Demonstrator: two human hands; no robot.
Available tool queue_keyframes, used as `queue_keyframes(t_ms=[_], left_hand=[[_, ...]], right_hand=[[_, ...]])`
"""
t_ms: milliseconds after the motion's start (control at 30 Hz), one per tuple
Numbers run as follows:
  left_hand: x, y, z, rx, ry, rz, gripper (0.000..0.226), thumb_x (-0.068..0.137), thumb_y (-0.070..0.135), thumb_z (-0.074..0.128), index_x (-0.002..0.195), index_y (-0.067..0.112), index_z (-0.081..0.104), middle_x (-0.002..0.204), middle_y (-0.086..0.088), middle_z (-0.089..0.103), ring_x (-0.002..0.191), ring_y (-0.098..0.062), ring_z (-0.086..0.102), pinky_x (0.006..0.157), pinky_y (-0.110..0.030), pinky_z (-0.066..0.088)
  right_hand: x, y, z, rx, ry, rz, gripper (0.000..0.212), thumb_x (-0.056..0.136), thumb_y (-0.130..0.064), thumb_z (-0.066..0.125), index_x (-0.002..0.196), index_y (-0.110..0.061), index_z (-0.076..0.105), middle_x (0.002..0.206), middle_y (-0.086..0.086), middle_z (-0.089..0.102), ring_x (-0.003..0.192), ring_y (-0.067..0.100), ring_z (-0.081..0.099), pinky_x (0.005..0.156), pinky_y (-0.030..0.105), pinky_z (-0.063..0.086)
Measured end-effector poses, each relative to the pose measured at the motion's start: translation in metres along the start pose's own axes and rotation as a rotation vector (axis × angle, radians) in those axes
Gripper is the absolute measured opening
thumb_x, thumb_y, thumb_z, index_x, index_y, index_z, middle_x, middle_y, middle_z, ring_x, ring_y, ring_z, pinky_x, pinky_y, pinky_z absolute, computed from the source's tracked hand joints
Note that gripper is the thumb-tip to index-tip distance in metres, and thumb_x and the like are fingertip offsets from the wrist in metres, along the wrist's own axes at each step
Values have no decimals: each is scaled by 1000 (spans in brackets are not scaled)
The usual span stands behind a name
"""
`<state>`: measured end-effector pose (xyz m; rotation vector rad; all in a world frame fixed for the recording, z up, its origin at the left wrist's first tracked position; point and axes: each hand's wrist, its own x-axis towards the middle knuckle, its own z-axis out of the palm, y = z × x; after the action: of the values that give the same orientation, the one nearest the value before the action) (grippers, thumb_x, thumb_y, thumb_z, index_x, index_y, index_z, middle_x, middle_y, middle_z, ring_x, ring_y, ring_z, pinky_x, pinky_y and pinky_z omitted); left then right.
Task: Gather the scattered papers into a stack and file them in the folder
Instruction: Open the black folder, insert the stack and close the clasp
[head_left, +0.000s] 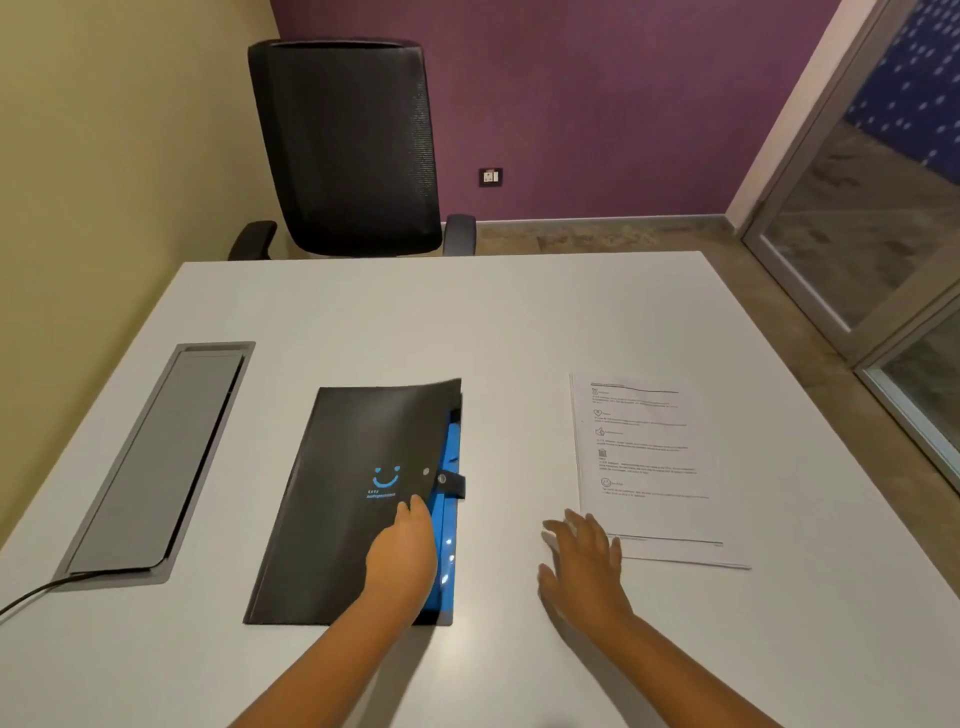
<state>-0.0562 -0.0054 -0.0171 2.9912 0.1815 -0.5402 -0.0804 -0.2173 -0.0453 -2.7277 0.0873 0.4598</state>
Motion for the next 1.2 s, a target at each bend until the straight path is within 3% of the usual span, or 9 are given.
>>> queue_keyframes(t_ms=[133,333,433,600,800,867,1000,1100,1200], left_hand=[[-10,0,-20,-7,62,-8,73,92,9,47,147,10,-2,158,-7,11,112,-20,61,83,-24,54],[-22,0,-45,-3,241,-10,80,89,5,46,147,18,-8,143,-5,43,82,-13,68,56,-18,49],[-28,7,-57,-23,277,68,89,85,-4,42,144,33,-14,156,-4,17,59,-14,52,43,-19,36],[-31,25,-57,8,190,131,70,87,-2,43,145,28,19,159,3,-2,99,-24,63,57,-24,43],[-36,40,-59,5,160,147,75,87,-3,40,148,18,2,158,6,-5,73,-14,57,58,-23,44],[-40,41,-58,-11,166,159,76,87,-3,41,148,19,2,158,8,-6,95,-17,62,64,-23,48],[-43,43,-57,-34,216,123,81,85,-5,44,147,21,-2,157,10,-9,126,-22,48,56,-17,38],[-43,44,-54,2,225,135,82,85,-6,43,147,19,-5,156,9,-15,143,-18,20,61,-16,43],[-44,47,-48,-9,189,142,80,87,-4,43,147,18,-5,156,7,-16,145,-17,14,71,-19,49]], right_hand=[[0,-23,-5,52,29,-120,49,95,-33,44,142,-33,28,158,-5,11,147,18,0,118,44,-6],[2,-40,-14,55,39,-173,49,95,-33,44,141,-34,28,158,-6,10,147,18,1,118,43,-5],[0,-43,-17,37,77,-208,50,97,-30,42,144,-34,25,158,-6,11,147,18,1,118,42,-5],[-2,-51,-20,-22,176,-245,56,97,-25,41,147,-34,18,159,-2,5,147,21,-1,117,43,-8],[2,-47,-29,-177,225,-280,85,92,-7,52,148,-35,-5,159,-6,-9,146,27,-14,107,50,-20],[4,-41,-26,-248,170,-286,88,91,1,48,148,-35,-9,159,-7,-10,145,29,-18,103,53,-26],[7,-28,-15,-338,55,-243,81,94,-3,44,148,-35,-6,160,-3,-6,145,32,-17,93,54,-38],[8,-21,-6,-357,4,-240,79,94,-5,43,148,-35,-4,160,-3,-2,145,32,-14,85,52,-42],[8,-21,-4,-341,-10,-234,77,94,-8,45,148,-37,-3,160,-3,-2,146,31,-11,98,57,-34]])
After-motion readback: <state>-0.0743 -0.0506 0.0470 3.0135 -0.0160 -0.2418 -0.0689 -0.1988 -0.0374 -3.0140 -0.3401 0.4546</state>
